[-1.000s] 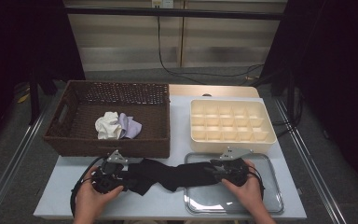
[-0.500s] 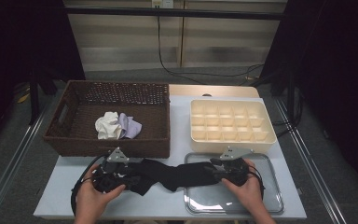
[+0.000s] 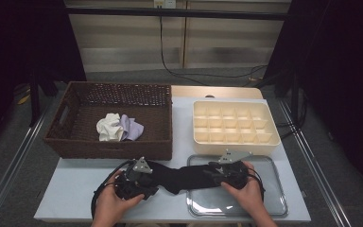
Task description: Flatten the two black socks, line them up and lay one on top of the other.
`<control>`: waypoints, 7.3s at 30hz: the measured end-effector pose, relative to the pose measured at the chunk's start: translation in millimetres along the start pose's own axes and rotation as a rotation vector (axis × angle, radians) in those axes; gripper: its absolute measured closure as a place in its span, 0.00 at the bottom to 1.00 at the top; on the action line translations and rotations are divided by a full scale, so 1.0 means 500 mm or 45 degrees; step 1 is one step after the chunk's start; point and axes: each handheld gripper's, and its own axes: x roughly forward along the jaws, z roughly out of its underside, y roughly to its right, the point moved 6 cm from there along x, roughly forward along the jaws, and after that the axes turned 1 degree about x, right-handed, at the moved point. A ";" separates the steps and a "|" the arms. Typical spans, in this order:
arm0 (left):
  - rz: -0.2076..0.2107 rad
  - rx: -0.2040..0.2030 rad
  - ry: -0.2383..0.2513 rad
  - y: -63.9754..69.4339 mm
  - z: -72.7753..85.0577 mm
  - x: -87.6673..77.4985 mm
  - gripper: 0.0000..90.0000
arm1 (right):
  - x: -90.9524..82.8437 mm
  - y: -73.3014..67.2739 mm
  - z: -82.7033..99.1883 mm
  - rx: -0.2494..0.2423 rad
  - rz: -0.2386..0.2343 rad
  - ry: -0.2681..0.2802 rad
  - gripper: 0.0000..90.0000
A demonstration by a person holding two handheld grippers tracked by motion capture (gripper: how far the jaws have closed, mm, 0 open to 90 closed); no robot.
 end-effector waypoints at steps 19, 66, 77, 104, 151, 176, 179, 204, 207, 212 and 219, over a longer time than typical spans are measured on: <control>-0.075 -0.051 0.082 -0.037 0.002 -0.019 0.52 | 0.006 0.002 0.009 -0.011 0.000 -0.040 0.77; -0.145 -0.182 0.102 -0.121 0.049 -0.082 0.51 | 0.004 0.004 0.010 -0.017 0.008 -0.045 0.78; -0.189 -0.173 0.146 -0.123 0.038 -0.106 0.45 | 0.005 0.003 0.009 -0.018 0.004 -0.046 0.77; -0.200 -0.043 0.035 -0.096 0.053 -0.037 0.50 | 0.005 0.003 0.010 -0.017 0.006 -0.043 0.76; -0.106 -0.208 0.281 -0.117 0.029 -0.201 0.96 | 0.007 0.003 0.009 -0.006 0.005 -0.042 0.76; 0.038 -0.020 0.364 -0.043 -0.135 -0.167 0.96 | 0.009 0.002 0.007 -0.006 -0.004 -0.042 0.75; 0.037 -0.007 0.402 -0.038 -0.154 -0.170 0.96 | 0.009 0.001 0.007 -0.007 -0.004 -0.041 0.75; -0.039 -0.183 0.179 -0.094 0.008 -0.100 0.82 | 0.010 0.001 0.005 -0.007 0.007 -0.047 0.73; -0.020 -0.176 0.200 -0.089 -0.002 -0.102 0.77 | 0.011 0.001 0.005 -0.006 0.007 -0.047 0.73; 0.003 -0.118 0.227 -0.063 -0.051 -0.101 0.66 | 0.012 0.000 0.005 -0.007 0.005 -0.045 0.73; -0.013 -0.065 0.170 -0.050 -0.084 -0.030 0.55 | 0.012 -0.001 0.004 -0.008 0.008 -0.046 0.73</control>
